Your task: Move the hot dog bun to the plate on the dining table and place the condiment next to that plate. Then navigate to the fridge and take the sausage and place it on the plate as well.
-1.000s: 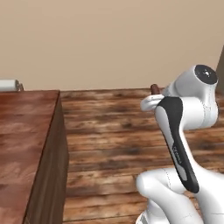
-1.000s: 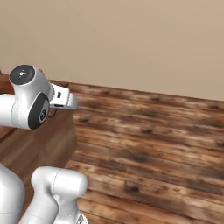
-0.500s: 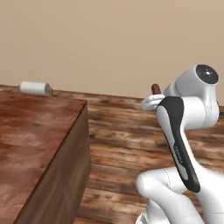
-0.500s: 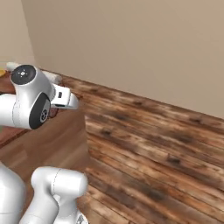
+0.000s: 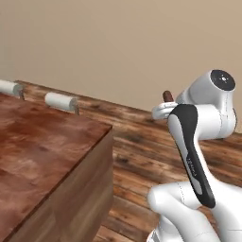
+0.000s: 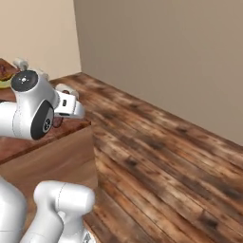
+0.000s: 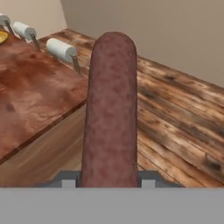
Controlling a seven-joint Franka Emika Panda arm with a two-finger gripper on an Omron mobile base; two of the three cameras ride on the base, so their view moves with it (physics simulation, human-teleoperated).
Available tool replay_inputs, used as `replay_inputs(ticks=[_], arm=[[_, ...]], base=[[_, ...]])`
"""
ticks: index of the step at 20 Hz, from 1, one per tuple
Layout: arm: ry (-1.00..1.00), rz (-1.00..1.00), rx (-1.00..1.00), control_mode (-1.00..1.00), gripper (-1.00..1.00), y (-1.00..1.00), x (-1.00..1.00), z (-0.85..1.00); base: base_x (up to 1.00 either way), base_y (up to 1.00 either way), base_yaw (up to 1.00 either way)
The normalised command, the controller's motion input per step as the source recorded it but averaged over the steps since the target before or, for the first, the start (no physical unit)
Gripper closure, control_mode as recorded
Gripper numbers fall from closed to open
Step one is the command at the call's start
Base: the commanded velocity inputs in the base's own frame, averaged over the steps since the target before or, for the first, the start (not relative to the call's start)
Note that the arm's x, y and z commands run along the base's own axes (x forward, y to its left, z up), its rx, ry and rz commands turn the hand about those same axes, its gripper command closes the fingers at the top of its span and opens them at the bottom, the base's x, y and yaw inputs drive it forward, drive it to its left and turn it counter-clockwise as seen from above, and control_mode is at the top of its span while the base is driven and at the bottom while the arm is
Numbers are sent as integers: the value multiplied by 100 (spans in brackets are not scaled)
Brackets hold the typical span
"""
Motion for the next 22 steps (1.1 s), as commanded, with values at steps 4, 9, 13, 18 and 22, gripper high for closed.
replay_inputs(ticks=[4,9,13,18,22], arm=[[0,0,0,100,100,0,0,0],[0,0,0,100,100,0,0,0],[0,0,0,100,100,0,0,0],[0,0,0,100,100,0,0,0],[0,0,0,100,100,0,0,0]], base=[[100,-83,45],[87,-94,44],[86,-84,47],[85,-87,47],[86,-85,47]])
